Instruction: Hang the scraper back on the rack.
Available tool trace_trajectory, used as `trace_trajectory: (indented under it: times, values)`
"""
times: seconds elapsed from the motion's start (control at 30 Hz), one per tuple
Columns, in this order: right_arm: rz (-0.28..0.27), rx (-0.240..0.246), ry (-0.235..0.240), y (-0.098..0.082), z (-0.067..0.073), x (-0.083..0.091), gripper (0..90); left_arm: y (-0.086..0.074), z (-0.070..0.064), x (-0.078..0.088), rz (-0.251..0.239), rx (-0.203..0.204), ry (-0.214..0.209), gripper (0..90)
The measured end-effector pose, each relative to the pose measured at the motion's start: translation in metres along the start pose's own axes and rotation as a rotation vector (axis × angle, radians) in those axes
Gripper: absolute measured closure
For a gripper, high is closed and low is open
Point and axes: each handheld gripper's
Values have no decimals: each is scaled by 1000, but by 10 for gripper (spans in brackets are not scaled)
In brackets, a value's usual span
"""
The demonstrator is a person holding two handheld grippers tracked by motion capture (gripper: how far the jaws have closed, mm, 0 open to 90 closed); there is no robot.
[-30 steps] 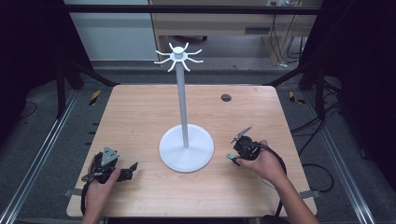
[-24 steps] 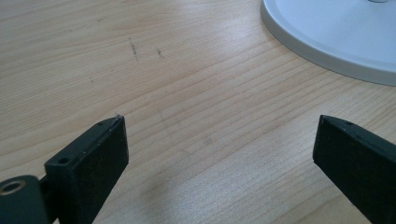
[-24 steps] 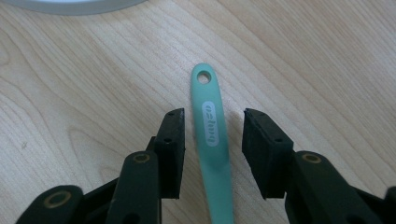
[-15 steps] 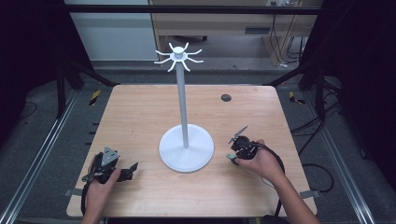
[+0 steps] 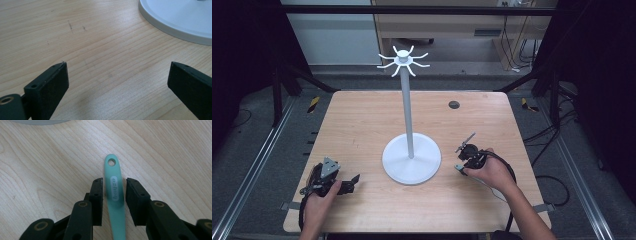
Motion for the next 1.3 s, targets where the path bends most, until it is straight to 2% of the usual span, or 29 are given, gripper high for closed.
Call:
trace_trajectory:
  times: [0.07, 0.17, 0.2, 0.3, 0.43, 0.5, 0.67, 0.87, 0.93, 1.0, 1.03, 1.1, 1.13, 1.17, 1.23, 1.3]
  values:
    - [6, -7, 2, 1, 1, 0, 688, 0, 0, 0, 0, 0, 0, 29]
    - [15, 8, 7, 2, 0, -1, 689, 0, 0, 0, 0, 0, -1, 29]
    - [22, -9, 4, 3, 1, -1, 690, 0, 0, 0, 0, 0, -1, 29]
    - [28, 16, 4, 4, 0, -2, 691, 0, -1, 0, 0, 1, -3, 30]
    - [46, -6, 7, 4, 0, -2, 694, 0, -1, -1, 1, 0, -3, 30]
    - [48, 14, 8, 5, -1, -3, 694, 0, -1, -1, 1, -1, -4, 29]
    - [70, 4, 10, 7, -1, -3, 706, 0, -1, -1, 2, -3, -4, 30]
    - [73, 12, 12, 9, -2, -4, 719, 0, -1, -1, 2, -4, -4, 30]
    - [81, -8, 15, 9, -1, -4, 719, 0, -1, -1, 3, -6, -4, 30]
    - [81, -4, 16, 10, -2, -4, 724, 0, -2, -1, 5, -9, -6, 30]
    - [80, 14, 13, 9, -2, -4, 728, 0, -2, -1, 6, -9, -6, 30]
    - [84, 9, 5, 10, 0, -4, 737, 0, -2, -1, 5, -7, -5, 30]
    - [77, 29, 4, 10, -1, -4, 738, 0, -2, -1, 5, -8, -5, 30]
    - [82, 13, 6, 10, 0, -4, 739, 0, -2, -1, 6, -9, -6, 30]
    - [78, 36, 8, 10, -2, -4, 740, 0, -2, -1, 5, -6, -5, 30]
    - [72, 31, 11, 9, -1, -4, 741, 0, -2, -1, 4, -7, -5, 30]
Point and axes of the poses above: each handheld gripper's, and its own axes: x roughly backward along the jaws, y roughly out of its top, z roughly to its left, and after that the axes turned 3 degrees about y, right-handed
